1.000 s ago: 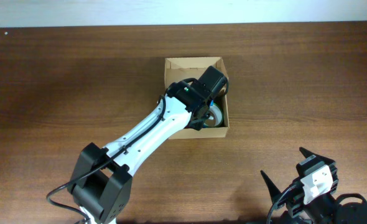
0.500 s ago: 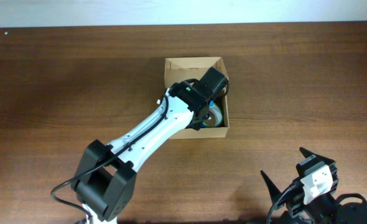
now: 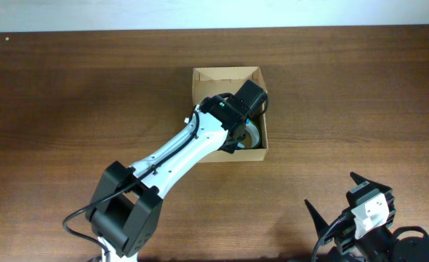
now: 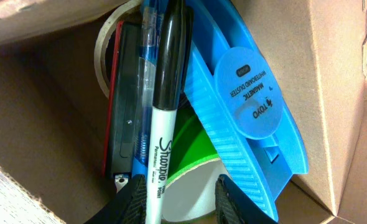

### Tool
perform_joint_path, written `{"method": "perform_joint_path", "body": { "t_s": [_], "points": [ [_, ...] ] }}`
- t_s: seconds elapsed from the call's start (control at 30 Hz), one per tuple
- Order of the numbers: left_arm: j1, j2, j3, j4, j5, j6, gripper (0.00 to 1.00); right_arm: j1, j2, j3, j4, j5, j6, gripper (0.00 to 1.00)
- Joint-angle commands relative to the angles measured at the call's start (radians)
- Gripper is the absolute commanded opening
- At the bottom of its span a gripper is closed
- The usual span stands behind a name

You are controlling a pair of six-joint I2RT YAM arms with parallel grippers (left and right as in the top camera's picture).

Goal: Pack container
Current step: 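Carry the Sharpie into the box and release it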

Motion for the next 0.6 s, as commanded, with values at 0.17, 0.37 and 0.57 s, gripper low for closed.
{"method": "perform_joint_path", "body": {
  "t_s": [0.17,0.37,0.57],
  "points": [
    [-0.004,-0.031,0.012,-0.001,0.000,-0.006,0.51,-0.005,-0.003,-0.003,0.004,0.012,0.015,0.99],
    [-0.004,-0.149,0.012,-0.002,-0.003,0.092,1.00,-0.005,-0.003,-0.003,0.004,0.012,0.015,0.99],
    [-0.004,-0.282,0.012,-0.017,-0.027,0.412,1.00,-0.005,-0.003,-0.003,0.004,0.012,0.016,0.99]
  ]
}}
